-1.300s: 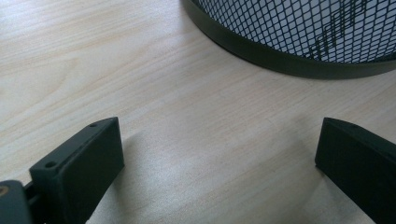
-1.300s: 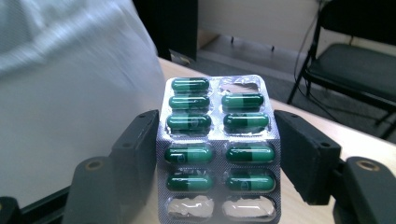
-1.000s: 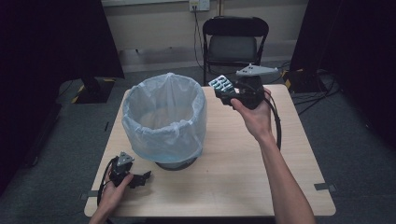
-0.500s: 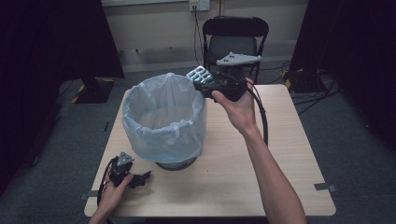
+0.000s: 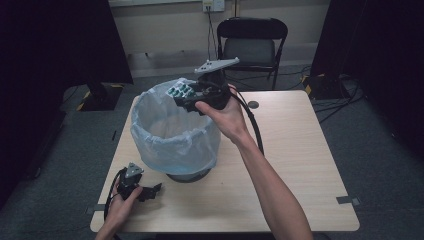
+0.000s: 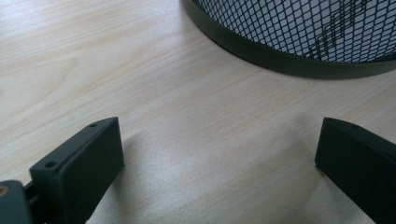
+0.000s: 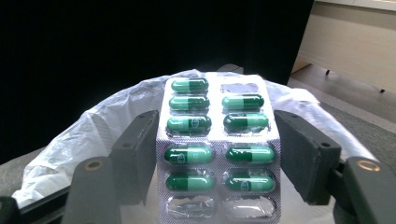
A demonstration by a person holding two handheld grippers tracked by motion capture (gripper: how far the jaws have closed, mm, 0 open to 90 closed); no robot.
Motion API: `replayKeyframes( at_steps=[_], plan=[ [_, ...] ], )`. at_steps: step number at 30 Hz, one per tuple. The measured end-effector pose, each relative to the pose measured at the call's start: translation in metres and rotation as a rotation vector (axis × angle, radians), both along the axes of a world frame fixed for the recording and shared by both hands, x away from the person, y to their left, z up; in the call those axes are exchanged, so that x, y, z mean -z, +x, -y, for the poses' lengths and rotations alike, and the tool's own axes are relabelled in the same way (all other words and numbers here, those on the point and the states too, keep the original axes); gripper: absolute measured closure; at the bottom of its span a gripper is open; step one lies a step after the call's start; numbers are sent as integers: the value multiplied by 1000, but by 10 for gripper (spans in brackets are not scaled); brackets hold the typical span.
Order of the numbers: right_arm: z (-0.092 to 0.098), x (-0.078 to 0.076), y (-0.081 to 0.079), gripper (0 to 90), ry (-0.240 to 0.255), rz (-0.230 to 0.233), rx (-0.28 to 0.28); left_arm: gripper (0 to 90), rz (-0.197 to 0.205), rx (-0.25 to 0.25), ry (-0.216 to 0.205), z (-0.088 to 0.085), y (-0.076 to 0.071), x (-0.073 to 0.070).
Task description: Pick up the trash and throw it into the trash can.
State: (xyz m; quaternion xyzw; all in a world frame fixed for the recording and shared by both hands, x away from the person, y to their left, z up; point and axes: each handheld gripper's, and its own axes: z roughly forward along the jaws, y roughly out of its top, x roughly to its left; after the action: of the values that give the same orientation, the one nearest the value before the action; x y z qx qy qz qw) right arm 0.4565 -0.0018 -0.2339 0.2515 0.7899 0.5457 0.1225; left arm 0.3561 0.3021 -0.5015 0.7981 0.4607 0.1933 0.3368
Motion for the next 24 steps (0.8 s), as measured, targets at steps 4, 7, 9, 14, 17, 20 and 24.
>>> replayKeyframes(
  at_steps=[4, 7, 9, 14, 17, 20, 24],
  plan=[
    [-2, 0, 0, 275, -13, -7, -3, 5, 0, 0, 0, 0, 0, 0],
    [-1, 0, 1, 207, -16, -15, 27, 5, 0, 0, 1, 0, 0, 0],
    [1, 0, 1, 206, -15, -7, 33, 5, 0, 0, 1, 0, 0, 0],
    [8, -3, 0, 202, -19, 11, 67, 5, 0, 0, 1, 0, 0, 0],
    [14, -5, 0, 229, -20, 21, 90, 5, 0, 1, 1, 0, 0, 0],
    [23, -7, -1, 246, -31, 42, 116, 5, 0, 0, 0, 0, 0, 0],
    [37, -7, -1, 221, -39, 55, 163, 5, 0, 1, 1, 0, 0, 0]
  ],
)
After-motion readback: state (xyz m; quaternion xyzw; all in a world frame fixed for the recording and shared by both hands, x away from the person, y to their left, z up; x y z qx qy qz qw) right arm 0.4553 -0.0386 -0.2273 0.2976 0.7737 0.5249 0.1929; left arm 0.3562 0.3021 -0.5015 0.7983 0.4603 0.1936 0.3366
